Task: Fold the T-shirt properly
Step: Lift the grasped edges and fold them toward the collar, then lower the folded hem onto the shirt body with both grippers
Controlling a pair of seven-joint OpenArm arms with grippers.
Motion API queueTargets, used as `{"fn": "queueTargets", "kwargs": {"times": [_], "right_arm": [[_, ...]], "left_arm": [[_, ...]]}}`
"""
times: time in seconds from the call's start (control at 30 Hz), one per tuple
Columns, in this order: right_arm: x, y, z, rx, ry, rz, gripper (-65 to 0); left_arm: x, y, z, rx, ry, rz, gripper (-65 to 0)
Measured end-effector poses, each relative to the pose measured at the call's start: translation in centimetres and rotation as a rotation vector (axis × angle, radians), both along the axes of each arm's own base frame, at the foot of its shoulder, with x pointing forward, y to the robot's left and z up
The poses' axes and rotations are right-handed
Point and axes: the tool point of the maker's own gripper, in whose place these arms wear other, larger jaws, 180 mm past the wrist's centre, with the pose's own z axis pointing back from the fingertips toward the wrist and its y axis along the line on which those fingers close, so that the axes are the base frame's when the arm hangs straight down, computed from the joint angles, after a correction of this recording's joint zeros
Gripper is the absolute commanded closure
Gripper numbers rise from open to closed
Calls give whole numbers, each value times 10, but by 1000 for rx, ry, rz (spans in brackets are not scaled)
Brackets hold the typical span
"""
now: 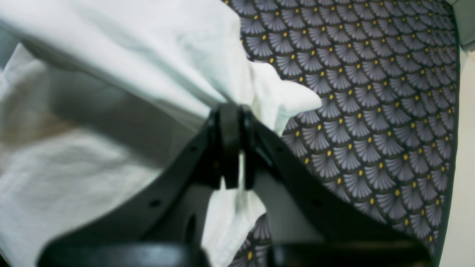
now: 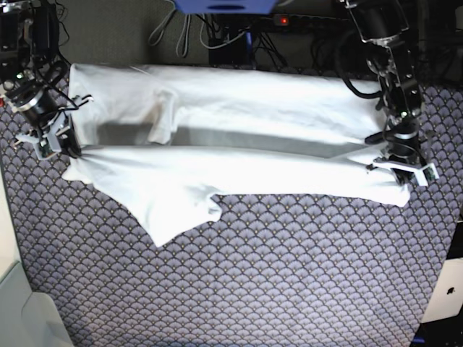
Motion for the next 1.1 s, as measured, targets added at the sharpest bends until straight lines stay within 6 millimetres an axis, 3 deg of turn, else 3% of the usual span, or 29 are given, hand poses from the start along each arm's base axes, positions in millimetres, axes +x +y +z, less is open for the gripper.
{"fn": "queueTargets", "kwargs": {"times": [0.2, 0.4, 0.73, 0.97, 1.1], "right_arm": [[-10, 0, -7, 0, 27, 2, 0], [-5, -18, 4, -13, -11, -44, 0], [-22, -8, -8, -3, 49, 14, 0], [-24, -4, -12, 12, 56, 8, 0], [-24, -4, -12, 11, 57, 8, 0]], "left_arm": [[-18, 0, -15, -1, 47, 0, -4], [-31, 0, -25, 2, 81, -11, -4], [-44, 3, -4, 58, 53, -33, -4], [-58, 5, -38, 20, 141, -19, -4], [-58, 5, -38, 21, 140, -16, -4]]}}
